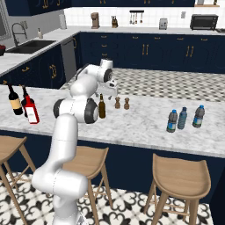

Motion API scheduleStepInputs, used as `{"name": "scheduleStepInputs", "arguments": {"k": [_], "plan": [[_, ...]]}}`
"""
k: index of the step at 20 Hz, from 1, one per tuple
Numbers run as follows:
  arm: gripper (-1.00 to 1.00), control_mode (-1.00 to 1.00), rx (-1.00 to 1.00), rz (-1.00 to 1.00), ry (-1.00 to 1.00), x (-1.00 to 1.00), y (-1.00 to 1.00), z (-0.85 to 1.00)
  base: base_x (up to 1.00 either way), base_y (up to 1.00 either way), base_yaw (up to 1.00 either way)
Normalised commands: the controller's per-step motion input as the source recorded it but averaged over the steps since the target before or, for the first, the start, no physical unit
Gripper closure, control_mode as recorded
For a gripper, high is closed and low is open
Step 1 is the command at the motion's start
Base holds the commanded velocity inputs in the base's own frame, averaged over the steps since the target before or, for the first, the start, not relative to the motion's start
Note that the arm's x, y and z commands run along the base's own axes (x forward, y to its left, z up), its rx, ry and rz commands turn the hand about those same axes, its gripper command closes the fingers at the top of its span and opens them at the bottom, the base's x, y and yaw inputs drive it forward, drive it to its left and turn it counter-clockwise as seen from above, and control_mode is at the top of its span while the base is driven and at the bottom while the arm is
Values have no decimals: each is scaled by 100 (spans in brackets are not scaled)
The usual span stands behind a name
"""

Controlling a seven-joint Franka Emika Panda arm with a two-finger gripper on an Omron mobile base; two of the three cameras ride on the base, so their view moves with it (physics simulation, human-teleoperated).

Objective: Move the plastic bottles in the middle to the plastics group, and the glass bottles in the middle to the glass group.

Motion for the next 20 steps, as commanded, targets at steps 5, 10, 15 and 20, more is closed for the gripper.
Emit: {"name": "scheduleStepInputs", "arguments": {"k": [5,10,15,20], "plan": [[-100,-100,1,-7,0,-15,9,-8,0,0,0],[-100,-100,0,-6,0,-2,8,-2,0,0,0],[-100,-100,0,-9,0,0,0,0,0,0,0],[-100,-100,0,-8,-8,0,-1,6,0,0,0]]}}
